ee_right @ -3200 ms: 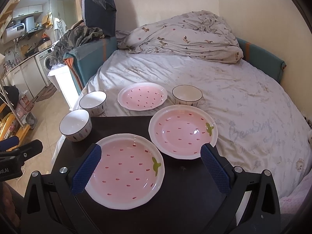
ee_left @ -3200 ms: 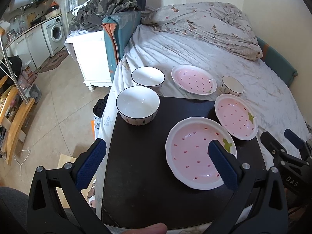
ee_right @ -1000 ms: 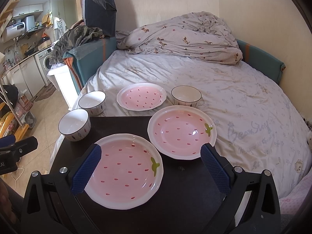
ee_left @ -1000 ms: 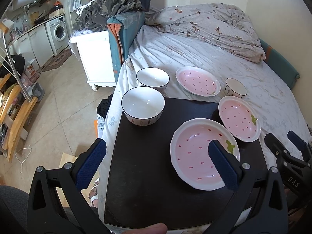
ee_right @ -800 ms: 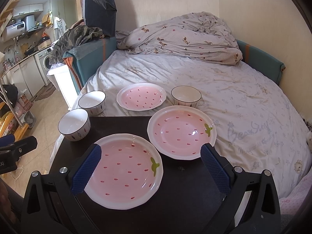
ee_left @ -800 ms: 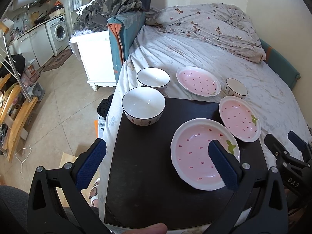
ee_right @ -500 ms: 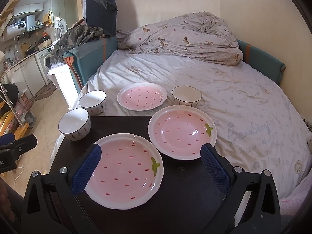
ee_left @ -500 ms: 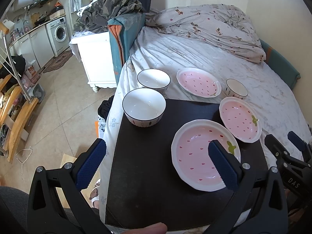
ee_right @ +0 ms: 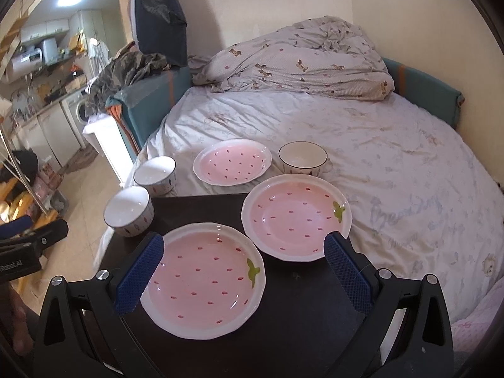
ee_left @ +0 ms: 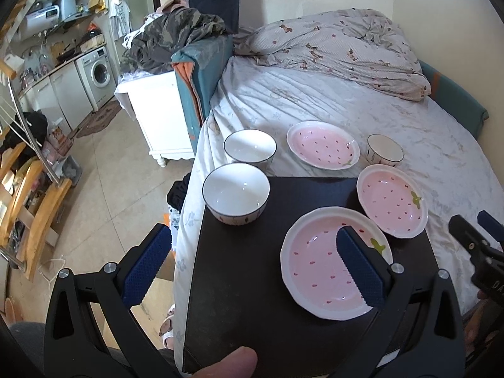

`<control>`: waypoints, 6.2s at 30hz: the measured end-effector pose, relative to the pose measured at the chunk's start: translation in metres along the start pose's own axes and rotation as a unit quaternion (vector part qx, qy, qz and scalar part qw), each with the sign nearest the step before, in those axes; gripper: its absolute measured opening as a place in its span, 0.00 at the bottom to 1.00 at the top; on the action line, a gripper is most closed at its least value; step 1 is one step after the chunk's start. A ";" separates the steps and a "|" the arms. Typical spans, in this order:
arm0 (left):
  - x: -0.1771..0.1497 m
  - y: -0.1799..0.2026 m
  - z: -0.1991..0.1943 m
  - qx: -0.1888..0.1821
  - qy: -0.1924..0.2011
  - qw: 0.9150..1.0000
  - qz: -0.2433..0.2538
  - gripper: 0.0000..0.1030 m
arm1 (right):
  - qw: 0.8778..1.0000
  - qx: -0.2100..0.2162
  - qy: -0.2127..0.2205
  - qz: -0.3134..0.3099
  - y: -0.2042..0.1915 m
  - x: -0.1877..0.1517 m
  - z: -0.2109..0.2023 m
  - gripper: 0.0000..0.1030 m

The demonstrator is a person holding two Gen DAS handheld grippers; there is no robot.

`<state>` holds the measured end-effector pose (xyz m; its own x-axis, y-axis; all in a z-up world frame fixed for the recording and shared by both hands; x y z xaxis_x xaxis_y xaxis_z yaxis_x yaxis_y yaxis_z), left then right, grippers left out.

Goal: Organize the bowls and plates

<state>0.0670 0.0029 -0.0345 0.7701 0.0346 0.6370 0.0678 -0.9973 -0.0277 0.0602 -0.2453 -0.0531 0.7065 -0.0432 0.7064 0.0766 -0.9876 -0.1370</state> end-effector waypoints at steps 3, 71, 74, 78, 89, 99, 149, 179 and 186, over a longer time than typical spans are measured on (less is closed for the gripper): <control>0.014 0.006 -0.005 0.004 0.014 1.000 0.006 1.00 | 1.000 0.004 0.009 0.012 0.010 0.011 -0.008 1.00; 0.009 0.229 0.287 -0.125 -0.353 0.927 -0.017 0.26 | 0.903 0.094 -0.303 0.290 0.206 -0.021 0.223 0.12; 0.003 0.243 0.287 -0.143 -0.362 0.921 -0.009 0.26 | 0.901 0.093 -0.293 0.304 0.217 -0.019 0.220 0.11; -0.004 0.265 0.284 -0.150 -0.362 0.920 0.012 0.26 | 0.895 0.089 -0.291 0.326 0.238 -0.023 0.216 0.12; 0.005 0.273 0.285 -0.159 -0.344 0.924 0.039 0.23 | 0.895 0.094 -0.306 0.311 0.233 -0.031 0.221 0.16; 0.013 0.263 0.271 -0.173 -0.321 0.931 0.014 0.23 | 0.917 0.080 -0.285 0.269 0.230 -0.017 0.206 0.14; -0.053 0.058 0.130 -0.137 -0.249 0.957 -0.054 0.23 | 0.945 0.163 -0.261 0.105 0.031 -0.051 0.105 0.12; -0.077 0.040 0.165 -0.106 -0.272 0.955 -0.047 0.23 | 0.936 0.124 -0.314 0.100 0.013 -0.084 0.147 0.16; -0.082 0.042 0.173 -0.103 -0.278 0.954 -0.049 0.23 | 0.938 0.109 -0.313 0.098 0.018 -0.084 0.150 0.16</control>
<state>0.1162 -0.0311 -0.2211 0.9878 0.0992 0.1203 0.0739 -0.9772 0.1991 0.1077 -0.2364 -0.2188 0.9918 -0.0561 0.1150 -0.0041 -0.9124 -0.4092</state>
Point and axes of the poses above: each gripper's, at about its wrist camera, not at the fingertips, and z roughly the way its jaws point, y to its right, x to its top, the point moved 9 cm from there along z, roughly the way its jaws point, and after that the axes turned 4 degrees about -y, right-handed, at the moved point
